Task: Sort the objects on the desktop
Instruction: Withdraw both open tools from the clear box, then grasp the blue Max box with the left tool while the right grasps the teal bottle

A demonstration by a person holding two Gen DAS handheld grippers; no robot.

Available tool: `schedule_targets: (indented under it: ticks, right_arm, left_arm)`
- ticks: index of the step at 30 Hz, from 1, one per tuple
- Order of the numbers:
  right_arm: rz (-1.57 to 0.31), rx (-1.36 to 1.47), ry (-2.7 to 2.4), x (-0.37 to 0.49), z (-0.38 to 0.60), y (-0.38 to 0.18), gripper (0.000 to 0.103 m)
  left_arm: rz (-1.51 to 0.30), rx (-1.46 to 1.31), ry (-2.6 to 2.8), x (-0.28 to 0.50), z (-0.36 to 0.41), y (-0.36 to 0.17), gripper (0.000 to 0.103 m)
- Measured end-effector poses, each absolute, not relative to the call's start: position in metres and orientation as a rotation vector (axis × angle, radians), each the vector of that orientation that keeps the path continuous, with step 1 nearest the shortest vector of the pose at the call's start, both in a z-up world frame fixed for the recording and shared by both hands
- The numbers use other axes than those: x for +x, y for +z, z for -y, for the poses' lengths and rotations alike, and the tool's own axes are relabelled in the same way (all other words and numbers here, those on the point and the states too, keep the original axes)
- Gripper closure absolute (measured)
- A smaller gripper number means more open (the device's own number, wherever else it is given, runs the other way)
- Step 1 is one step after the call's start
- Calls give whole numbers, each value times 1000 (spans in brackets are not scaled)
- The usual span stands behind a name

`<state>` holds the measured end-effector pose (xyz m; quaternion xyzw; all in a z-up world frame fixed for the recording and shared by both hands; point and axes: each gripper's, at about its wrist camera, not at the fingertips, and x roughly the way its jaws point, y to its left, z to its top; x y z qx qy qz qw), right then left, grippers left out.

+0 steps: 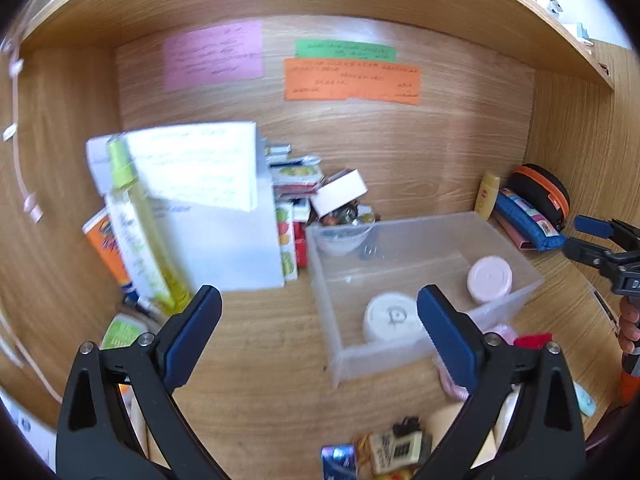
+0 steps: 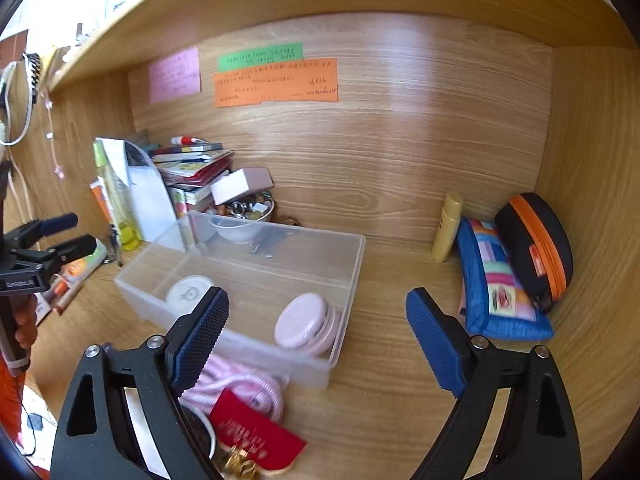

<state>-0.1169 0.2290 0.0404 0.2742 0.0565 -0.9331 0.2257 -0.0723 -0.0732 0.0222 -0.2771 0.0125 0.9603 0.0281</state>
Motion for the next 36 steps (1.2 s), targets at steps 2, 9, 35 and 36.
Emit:
schedule_targets:
  ticks: [2, 9, 35, 36]
  right_arm:
    - [-150, 748, -2581, -108, -233, 38, 6]
    - [-166, 751, -2606, -77, -250, 28, 5]
    - [-247, 999, -2592, -10, -283, -59, 5]
    - [-253, 1002, -2588, -9, -282, -61, 5]
  left_arm:
    - [-32, -877, 2971, -64, 77, 18, 4]
    - [-26, -952, 3003, -33, 87, -1, 4]
    - [104, -1256, 2870, -7, 90, -75, 6]
    - [99, -1260, 2862, -8, 88, -76, 13]
